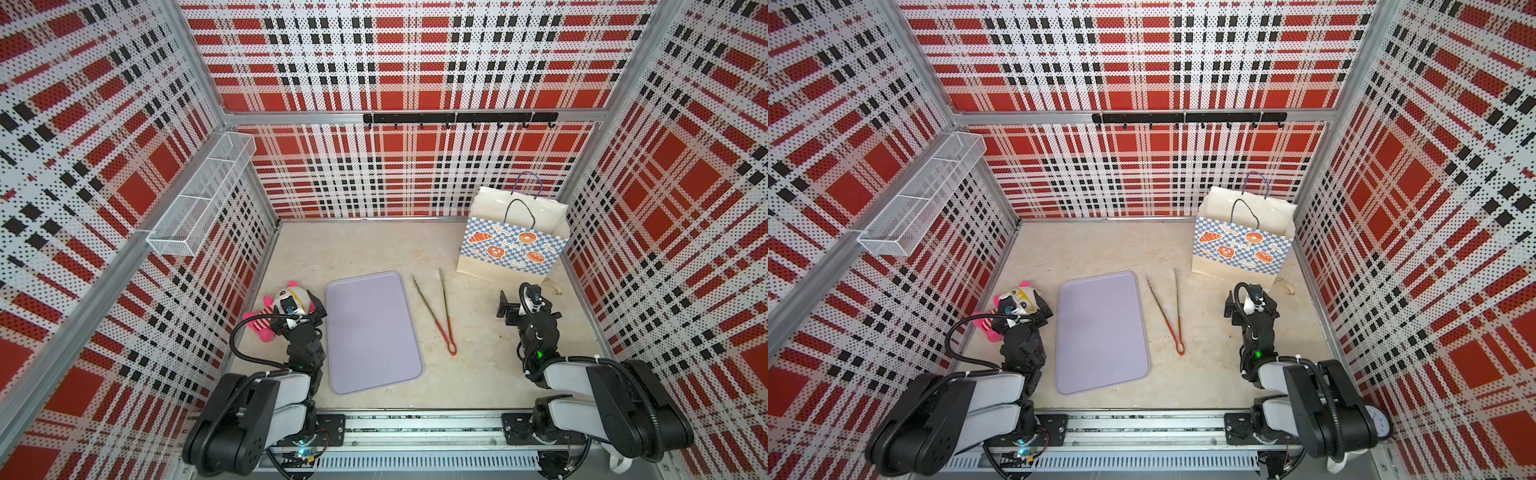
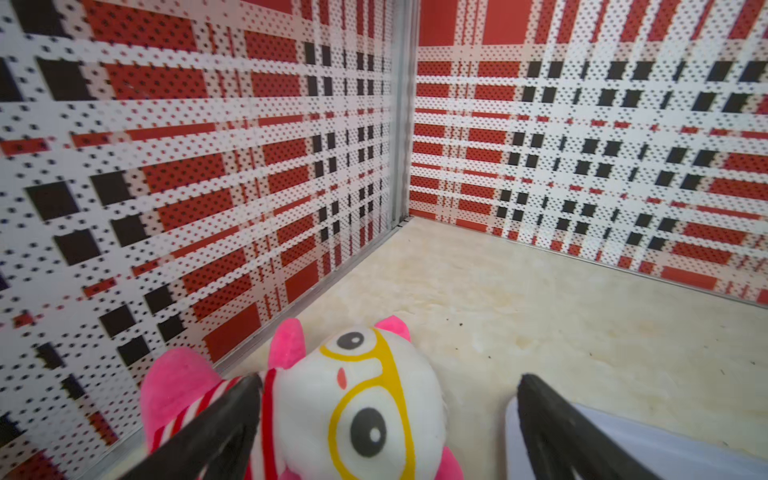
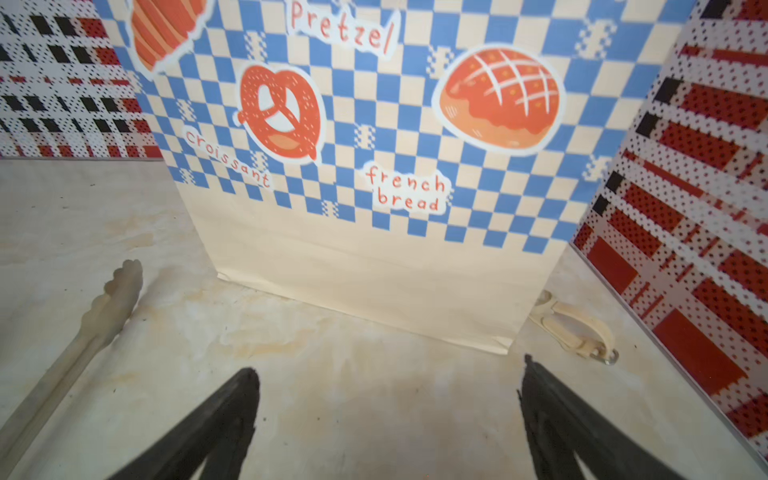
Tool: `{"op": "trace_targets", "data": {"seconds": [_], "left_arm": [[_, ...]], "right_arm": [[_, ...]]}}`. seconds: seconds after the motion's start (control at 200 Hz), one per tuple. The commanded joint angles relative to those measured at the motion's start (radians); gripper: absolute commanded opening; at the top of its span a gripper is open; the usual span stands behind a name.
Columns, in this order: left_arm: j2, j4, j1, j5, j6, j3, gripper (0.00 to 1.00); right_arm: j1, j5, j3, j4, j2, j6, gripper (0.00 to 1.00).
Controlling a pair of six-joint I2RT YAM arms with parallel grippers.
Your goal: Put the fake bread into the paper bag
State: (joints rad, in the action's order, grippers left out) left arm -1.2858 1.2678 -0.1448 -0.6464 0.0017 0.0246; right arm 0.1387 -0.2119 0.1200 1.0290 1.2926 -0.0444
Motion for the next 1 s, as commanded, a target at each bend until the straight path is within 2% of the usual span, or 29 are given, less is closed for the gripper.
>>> {"op": "trace_targets", "data": {"seconds": [0.0,0.04,0.09,0.205,0.266,0.291,0.336,0.376,0.411,0.476,0.616,0.997], "left_arm": [[-0.066,0.144,0.017,0.072,0.059,0.060,0.98],[-0.057,0.065,0.022,0.088,0.040,0.085,0.98],[-0.070,0.074,0.040,0.109,0.001,0.093,0.98],[-0.215,0.288,0.066,0.170,-0.032,0.061,0.98],[-0.321,0.463,0.062,0.245,0.005,0.042,0.98],[-0.345,0.498,0.052,0.243,0.023,0.043,0.98],[-0.306,0.379,0.045,0.222,0.021,0.070,0.98],[-0.273,0.250,0.053,0.244,0.015,0.105,0.98],[-0.275,0.202,0.058,0.268,0.019,0.131,0.98],[-0.300,0.218,0.076,0.296,0.007,0.150,0.98],[-0.292,0.195,0.082,0.309,0.001,0.156,0.98],[-0.291,0.184,0.088,0.321,-0.002,0.163,0.98]], "right_arm": [[-0.008,0.049,0.054,0.057,0.018,0.035,1.00],[-0.007,0.052,0.067,0.053,0.027,0.039,1.00],[-0.008,0.063,0.066,0.094,0.053,0.053,1.00],[-0.010,0.077,0.060,0.215,0.145,0.091,1.00],[-0.010,0.080,0.065,0.276,0.209,0.104,1.00],[-0.011,0.075,0.070,0.287,0.228,0.101,1.00],[-0.029,0.082,0.069,0.303,0.251,0.081,1.00],[-0.048,0.108,0.069,0.310,0.273,0.061,1.00],[-0.054,0.107,0.073,0.340,0.292,0.054,1.00],[-0.055,0.055,0.101,0.238,0.267,0.031,1.00],[-0.056,0.047,0.143,0.166,0.271,0.028,1.00],[-0.057,0.025,0.146,0.179,0.280,0.021,1.00]]}}
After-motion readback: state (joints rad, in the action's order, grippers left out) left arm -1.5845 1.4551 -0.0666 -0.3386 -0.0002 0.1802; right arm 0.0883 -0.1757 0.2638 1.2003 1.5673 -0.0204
